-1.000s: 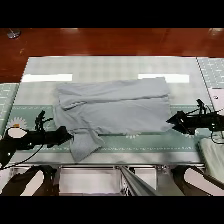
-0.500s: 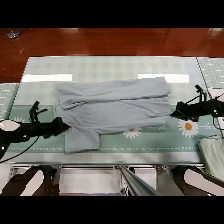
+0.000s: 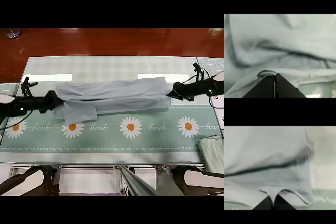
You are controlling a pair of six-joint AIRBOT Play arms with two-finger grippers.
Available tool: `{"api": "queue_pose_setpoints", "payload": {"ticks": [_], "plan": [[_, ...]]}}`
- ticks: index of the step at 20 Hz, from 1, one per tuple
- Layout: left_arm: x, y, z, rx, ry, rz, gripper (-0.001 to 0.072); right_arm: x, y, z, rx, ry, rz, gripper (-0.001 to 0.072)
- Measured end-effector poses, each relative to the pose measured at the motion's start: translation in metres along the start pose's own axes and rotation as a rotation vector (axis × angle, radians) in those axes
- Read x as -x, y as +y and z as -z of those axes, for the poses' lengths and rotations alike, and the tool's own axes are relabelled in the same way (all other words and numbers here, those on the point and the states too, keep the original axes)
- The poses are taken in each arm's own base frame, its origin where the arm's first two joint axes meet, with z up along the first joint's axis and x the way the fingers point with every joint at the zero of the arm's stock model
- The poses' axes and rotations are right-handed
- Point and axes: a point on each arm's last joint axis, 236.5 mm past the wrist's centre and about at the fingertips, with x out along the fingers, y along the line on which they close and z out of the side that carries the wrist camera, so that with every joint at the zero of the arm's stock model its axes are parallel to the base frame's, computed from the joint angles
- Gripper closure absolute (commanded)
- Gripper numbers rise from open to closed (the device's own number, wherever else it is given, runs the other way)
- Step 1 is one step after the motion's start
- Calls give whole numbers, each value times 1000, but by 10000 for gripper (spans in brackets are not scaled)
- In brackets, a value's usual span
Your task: Fold the shirts.
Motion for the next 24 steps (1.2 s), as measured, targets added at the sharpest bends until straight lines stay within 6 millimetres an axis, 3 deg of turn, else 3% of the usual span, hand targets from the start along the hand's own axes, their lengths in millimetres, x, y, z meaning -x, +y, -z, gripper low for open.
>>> {"api": "queue_pose_setpoints", "payload": {"ticks": [4, 7, 15, 16, 17, 18, 21, 24], "plan": [[-18, -15, -51, -11, -22, 18, 688, -17, 8, -41, -8, -19, -25, 683], [-35, -17, -72, -4, -7, 22, 688, -27, 15, -66, -17, -15, -50, 684], [-64, -9, -80, 21, 58, 22, 688, -54, 17, -102, -51, 9, -80, 682], [-66, -8, -80, 22, 60, 21, 660, -57, 16, -104, -57, 9, -82, 599], [-68, -7, -80, 22, 62, 19, 381, -59, 14, -105, -69, 12, -83, 247], [-70, -7, -79, 20, 67, 19, 3, -62, 13, -106, -71, 14, -81, 88], [-68, -13, -78, 1, 97, 37, 7, -55, 13, -109, -64, 24, -101, 90], [-38, -13, -96, -12, 106, 49, 7, -19, 8, -125, -22, 2, -141, 90]]}}
